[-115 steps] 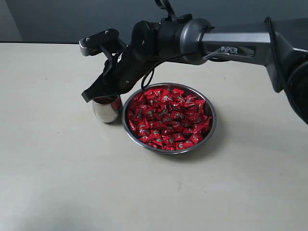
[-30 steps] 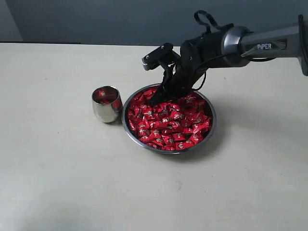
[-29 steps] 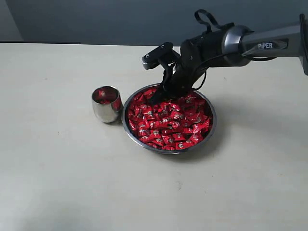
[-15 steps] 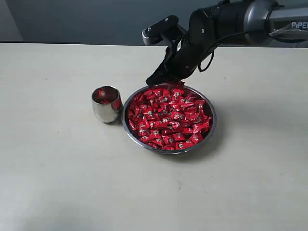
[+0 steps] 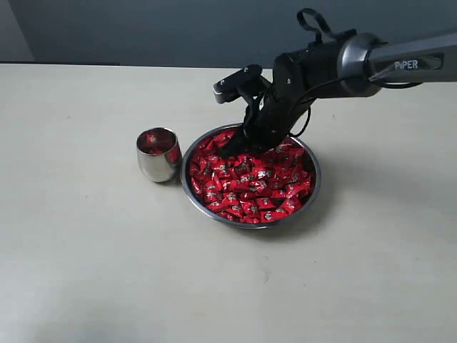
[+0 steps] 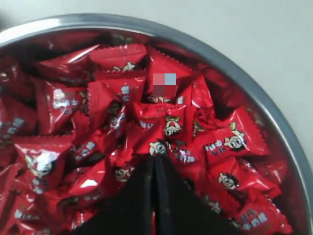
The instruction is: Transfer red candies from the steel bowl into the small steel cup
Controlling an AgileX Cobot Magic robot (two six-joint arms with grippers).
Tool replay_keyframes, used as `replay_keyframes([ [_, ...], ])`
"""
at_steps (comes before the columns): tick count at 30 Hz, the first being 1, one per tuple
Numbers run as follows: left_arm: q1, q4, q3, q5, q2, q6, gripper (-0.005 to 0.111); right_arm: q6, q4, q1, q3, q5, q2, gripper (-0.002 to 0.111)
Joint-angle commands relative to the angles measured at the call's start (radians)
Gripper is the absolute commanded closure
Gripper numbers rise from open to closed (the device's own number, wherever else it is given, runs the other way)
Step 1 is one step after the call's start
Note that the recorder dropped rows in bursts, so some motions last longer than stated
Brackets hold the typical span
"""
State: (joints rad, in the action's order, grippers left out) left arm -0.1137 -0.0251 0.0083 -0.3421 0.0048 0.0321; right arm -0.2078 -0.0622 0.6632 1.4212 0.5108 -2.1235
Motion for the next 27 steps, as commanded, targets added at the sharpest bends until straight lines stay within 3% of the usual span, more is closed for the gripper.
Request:
replay_keyframes([
  [1, 0.005, -0.002, -0.008, 0.005, -0.005, -0.003, 0.106, -0.002, 0.000, -0.005, 0.000, -0.037, -0.003, 0.109],
  [24, 0.005, -0.002, -0.008, 0.005, -0.005, -0.003, 0.106, -0.012, -0.060, -0.005, 0.000, -0.030, 0.036, 0.108],
  [27, 0.005, -0.002, -0.008, 0.005, -0.005, -0.003, 0.106, -0.019, -0.070, -0.005, 0.000, -0.036, 0.019, 0.085],
])
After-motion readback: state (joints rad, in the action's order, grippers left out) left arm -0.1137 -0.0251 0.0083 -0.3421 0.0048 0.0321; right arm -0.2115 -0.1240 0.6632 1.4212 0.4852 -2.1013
